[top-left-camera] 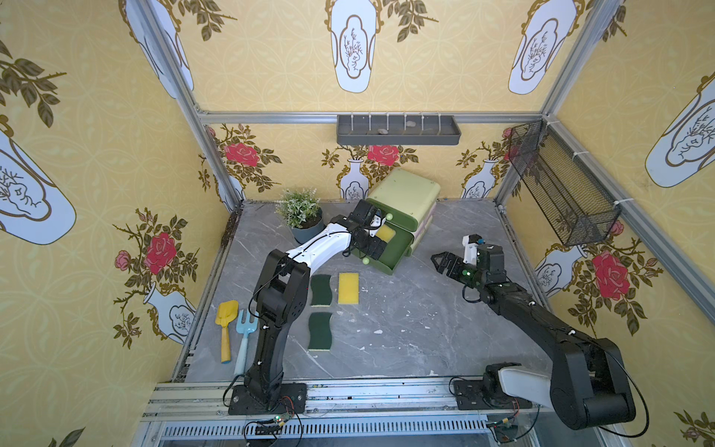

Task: Take the sponge out of the drawer
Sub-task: Pick up the sponge from the drawer.

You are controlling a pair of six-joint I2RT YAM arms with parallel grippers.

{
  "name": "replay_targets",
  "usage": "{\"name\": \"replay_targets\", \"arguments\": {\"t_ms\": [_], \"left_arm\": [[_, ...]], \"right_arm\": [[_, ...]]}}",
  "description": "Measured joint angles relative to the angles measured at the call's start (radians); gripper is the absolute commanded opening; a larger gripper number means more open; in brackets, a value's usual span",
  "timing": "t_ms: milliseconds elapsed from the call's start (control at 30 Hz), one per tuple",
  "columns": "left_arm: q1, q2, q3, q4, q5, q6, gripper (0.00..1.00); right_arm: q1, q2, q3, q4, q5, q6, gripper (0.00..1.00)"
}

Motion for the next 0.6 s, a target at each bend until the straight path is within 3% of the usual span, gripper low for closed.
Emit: {"name": "replay_targets", "arguments": {"t_ms": [367,600], "left_arm": [[0.005,0.041,0.040,-0.011,0.000,0.000,0.89],[0.006,0.058,0.061,-0.025,-0.002,0.001,0.73]], "right_arm": [[0.000,0.000,0.000,0.000,-0.003,0.000,0.98],[0.000,0.002,0.000,0.000,-0.004,0.000,0.99]]}}
